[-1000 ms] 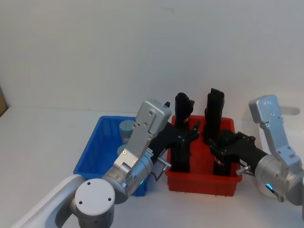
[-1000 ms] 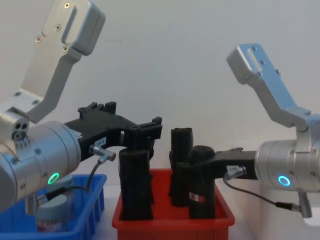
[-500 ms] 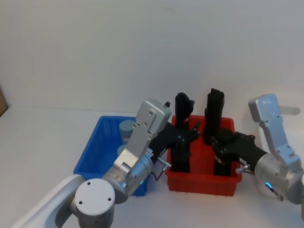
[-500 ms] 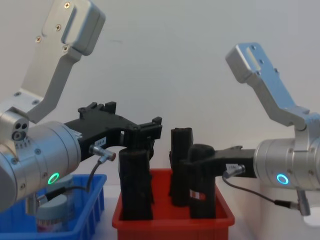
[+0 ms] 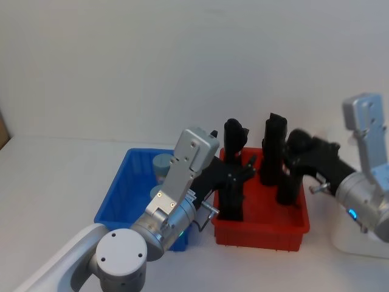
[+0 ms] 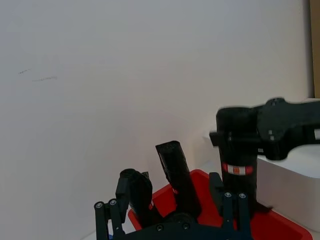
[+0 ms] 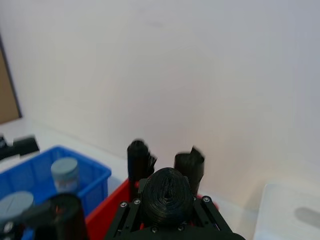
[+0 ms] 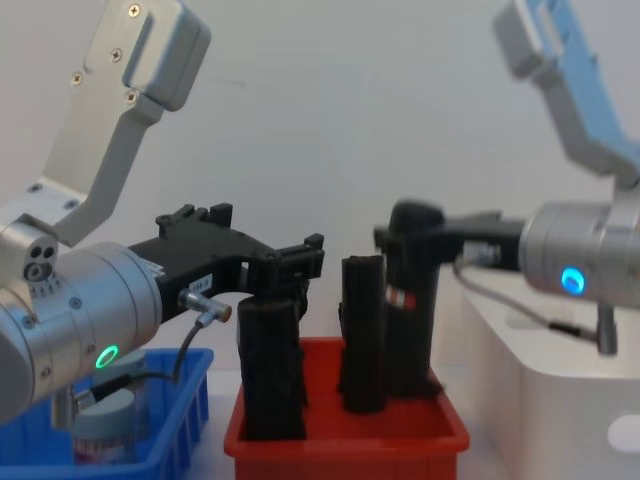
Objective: Pick the cotton swabs from the blue box and place them into the white box.
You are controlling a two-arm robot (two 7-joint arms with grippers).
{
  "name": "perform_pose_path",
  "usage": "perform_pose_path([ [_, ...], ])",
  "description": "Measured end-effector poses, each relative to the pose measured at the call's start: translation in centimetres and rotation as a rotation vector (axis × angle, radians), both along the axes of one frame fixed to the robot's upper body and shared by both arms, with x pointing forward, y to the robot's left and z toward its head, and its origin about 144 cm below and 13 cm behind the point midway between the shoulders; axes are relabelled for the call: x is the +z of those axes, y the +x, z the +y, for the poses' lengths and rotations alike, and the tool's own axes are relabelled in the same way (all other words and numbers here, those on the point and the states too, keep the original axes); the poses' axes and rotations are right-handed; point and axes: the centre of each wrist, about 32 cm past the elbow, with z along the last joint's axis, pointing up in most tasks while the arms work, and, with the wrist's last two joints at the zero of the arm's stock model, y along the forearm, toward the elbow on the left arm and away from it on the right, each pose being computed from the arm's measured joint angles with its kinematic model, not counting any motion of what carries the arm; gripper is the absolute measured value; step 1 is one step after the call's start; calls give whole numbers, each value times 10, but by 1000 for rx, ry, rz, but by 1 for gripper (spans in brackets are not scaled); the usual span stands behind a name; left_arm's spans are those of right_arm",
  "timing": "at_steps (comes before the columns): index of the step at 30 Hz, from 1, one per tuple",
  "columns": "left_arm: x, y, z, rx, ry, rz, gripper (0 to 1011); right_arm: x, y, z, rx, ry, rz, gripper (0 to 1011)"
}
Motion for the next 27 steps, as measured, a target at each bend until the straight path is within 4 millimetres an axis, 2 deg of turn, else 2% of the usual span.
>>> perform_pose_path([
  [14, 0, 0, 0, 0, 0, 0, 1004, 35, 1, -28, -145, 140, -184, 343],
  [27, 0, 0, 0, 0, 0, 0, 1004, 39, -6, -60, -308, 152, -225, 344],
])
